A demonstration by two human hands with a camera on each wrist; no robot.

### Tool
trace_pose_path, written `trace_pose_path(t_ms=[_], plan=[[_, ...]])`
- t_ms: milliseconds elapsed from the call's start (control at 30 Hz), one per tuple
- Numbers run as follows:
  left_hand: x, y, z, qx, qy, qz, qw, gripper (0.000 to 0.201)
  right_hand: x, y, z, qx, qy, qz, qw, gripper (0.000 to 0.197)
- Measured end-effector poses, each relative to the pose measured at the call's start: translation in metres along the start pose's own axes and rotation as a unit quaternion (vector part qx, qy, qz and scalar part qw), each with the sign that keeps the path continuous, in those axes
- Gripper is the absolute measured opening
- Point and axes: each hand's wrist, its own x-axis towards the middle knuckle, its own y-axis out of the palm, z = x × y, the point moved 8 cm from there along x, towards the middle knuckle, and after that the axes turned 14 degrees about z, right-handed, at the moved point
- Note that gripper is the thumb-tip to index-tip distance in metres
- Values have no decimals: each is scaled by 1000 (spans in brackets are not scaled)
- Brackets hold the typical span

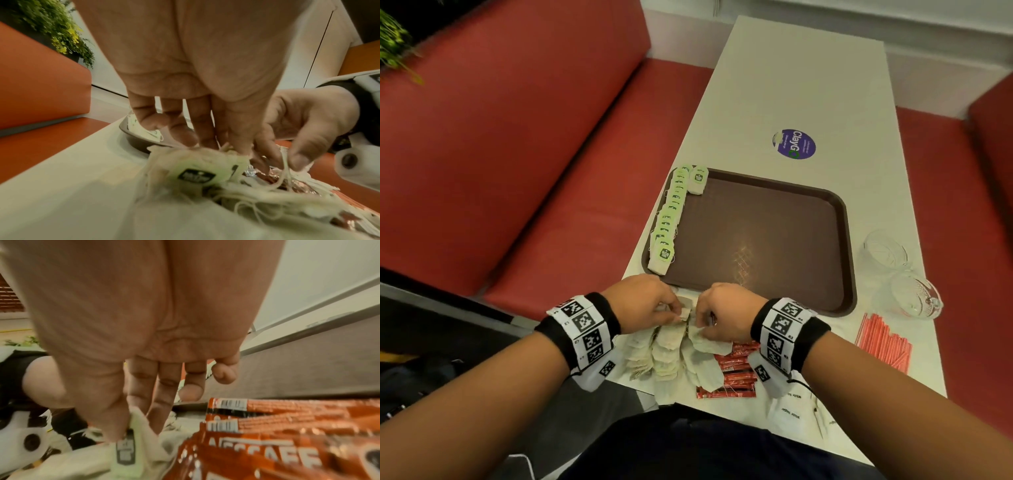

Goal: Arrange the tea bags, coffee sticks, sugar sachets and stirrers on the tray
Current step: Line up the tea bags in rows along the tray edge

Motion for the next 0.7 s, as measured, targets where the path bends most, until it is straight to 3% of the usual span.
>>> trace_pose_path(t_ms=[100, 333, 600, 700], plan=[[-2, -12, 2, -8, -14, -41, 999, 21, -8, -17, -3, 32, 4, -52, 998, 3], [-8, -54, -1, -57, -2, -148, 987, 14, -21, -47, -21, 178, -1, -172, 969, 13], [0, -91, -19, -37, 28, -173, 984, 13, -30, -66, -25, 229, -22, -231, 945, 29], [2, -104, -22, -61, 52, -192, 978, 12, -27, -69, -30, 214, -26, -239, 947, 16]])
